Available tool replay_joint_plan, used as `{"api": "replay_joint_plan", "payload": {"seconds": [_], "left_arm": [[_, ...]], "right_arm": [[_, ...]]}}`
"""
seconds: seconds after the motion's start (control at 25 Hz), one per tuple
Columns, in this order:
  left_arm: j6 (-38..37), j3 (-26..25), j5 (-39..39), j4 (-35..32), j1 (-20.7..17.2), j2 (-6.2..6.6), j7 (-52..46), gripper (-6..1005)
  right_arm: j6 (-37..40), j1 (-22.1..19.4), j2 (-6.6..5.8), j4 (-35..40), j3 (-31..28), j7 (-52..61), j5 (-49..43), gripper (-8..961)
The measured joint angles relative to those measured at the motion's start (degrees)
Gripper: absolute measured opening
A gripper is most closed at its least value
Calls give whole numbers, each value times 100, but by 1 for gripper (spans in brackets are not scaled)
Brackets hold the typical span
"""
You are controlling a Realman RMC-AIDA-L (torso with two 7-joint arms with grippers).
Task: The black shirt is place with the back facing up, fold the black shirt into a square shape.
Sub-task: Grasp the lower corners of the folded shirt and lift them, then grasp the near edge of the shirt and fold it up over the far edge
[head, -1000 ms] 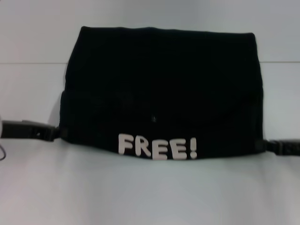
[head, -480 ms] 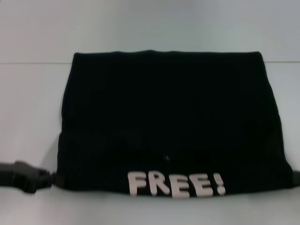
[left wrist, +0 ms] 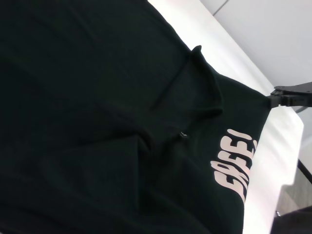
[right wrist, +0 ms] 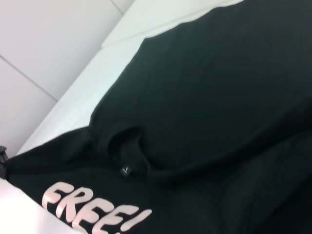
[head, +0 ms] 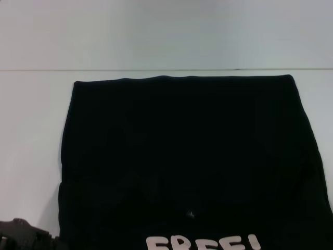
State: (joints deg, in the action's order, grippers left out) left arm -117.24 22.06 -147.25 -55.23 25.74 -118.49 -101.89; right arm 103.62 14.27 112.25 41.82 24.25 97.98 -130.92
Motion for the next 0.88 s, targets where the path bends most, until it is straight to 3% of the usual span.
{"api": "replay_joint_plan", "payload": {"seconds": [0.32,0.56,0.88], "left_arm": [[-81,42,-226,65,-9,-17,-42,14],[-98,48,-337,106,66,-6,-85,13],[311,-199,-218,345,923,272,-363,17]], "right_arm": [[110,-154,97,2,-200,-214,-312,0],[309,-113,58,2,-450,-250,-305,0],[210,791,2,4,-1030,-361,-216,1]]}}
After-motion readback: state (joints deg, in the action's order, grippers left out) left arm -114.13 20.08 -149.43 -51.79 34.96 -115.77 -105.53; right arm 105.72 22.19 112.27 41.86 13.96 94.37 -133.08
